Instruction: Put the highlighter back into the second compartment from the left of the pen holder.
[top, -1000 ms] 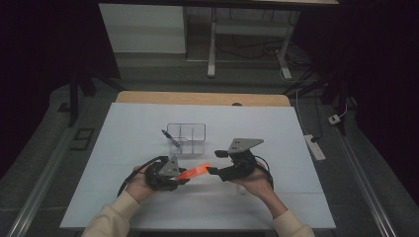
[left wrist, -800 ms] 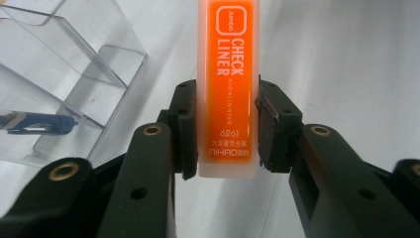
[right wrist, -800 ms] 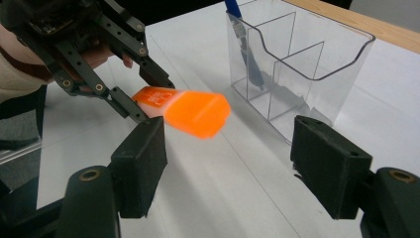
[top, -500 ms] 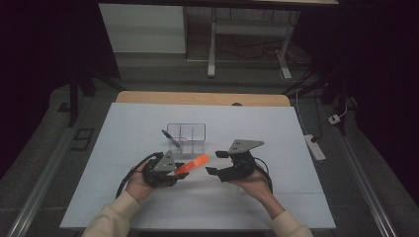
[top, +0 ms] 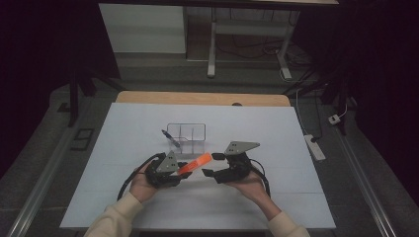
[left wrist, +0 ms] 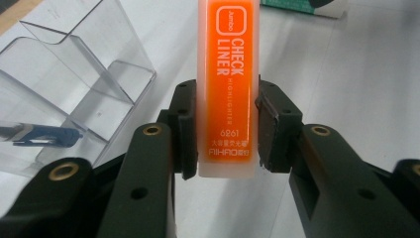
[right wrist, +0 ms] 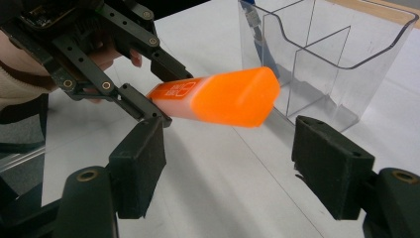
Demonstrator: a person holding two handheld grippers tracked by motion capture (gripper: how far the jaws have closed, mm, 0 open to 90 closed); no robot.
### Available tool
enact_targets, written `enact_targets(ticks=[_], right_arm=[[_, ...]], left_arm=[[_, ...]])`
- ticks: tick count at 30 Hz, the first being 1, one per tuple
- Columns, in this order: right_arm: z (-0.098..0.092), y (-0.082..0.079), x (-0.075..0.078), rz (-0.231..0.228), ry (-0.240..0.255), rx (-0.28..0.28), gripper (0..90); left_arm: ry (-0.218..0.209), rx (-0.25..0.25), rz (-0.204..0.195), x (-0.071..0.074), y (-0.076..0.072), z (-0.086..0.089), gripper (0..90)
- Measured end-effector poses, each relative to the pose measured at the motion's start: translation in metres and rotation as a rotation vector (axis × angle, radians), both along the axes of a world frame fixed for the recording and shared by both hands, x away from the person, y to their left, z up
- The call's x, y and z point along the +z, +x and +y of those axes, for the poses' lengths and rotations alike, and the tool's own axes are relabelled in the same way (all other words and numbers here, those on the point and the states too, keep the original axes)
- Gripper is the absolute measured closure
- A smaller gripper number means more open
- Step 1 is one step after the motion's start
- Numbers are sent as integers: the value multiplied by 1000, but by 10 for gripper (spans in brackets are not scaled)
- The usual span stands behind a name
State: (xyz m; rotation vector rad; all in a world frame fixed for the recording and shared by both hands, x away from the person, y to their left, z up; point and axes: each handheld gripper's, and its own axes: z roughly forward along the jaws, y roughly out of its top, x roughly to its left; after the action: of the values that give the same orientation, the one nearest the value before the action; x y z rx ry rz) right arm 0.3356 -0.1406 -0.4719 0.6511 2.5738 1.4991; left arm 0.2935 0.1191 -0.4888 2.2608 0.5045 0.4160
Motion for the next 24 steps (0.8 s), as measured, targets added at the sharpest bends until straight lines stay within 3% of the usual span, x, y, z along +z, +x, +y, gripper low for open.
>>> enact_targets(ticks=[16,23,24], right_arm=[[6,-1,-3,19,21,-15,339],[3,0,-3,30,45,-54,462],[2,1,-3,40,58,-54,479]], left_arm=[[-9,-2,1,-4,0,-13,645],[6,0,1,-8,0,-20,645],[25,0,-2,-9,1,-23,645]])
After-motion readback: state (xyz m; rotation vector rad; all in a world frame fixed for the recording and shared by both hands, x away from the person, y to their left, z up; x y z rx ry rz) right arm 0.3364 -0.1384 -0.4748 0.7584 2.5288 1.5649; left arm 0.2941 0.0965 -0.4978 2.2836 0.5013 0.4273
